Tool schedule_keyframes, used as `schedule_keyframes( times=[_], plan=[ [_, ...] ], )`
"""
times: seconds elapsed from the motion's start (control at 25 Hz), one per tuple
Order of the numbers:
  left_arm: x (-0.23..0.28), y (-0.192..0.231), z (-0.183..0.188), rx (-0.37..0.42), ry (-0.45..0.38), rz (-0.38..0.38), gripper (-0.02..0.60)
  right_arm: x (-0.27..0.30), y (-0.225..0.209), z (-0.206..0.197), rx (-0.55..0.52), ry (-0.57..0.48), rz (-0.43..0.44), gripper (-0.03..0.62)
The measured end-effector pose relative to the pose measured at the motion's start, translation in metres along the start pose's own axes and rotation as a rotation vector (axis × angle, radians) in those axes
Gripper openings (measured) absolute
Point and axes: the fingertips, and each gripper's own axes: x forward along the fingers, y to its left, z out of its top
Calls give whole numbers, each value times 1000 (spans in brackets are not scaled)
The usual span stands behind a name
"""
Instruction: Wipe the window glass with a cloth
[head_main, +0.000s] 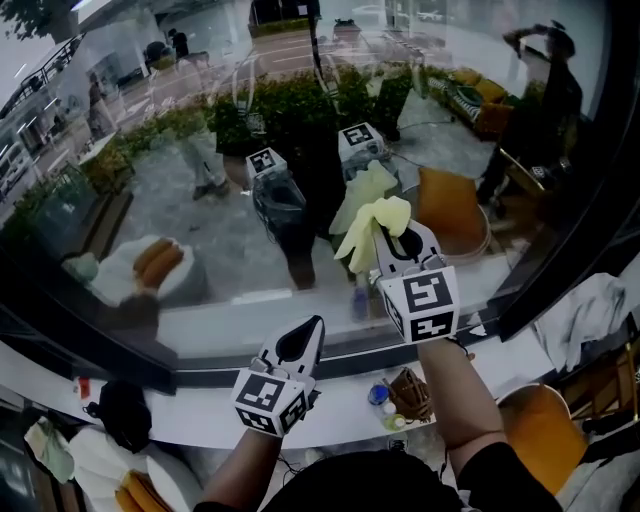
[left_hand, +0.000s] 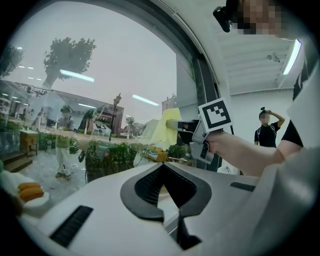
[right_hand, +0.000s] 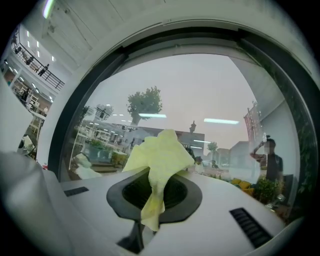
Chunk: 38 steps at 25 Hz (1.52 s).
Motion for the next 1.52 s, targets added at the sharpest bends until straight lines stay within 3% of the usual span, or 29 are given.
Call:
schedule_keyframes(
  times=[0.4,1.24,1.52],
  plan=[
    [57,-54,-6,23,46,-47,8,-25,-73,-31,9,15,-21,43],
    [164,-169,-8,16,52,-112,8,-90,-243,-94,7,84,-109,43],
    [183,-189,-11,19,58,-116,8,-104,-278,-110,14,100,-137,43]
  ],
)
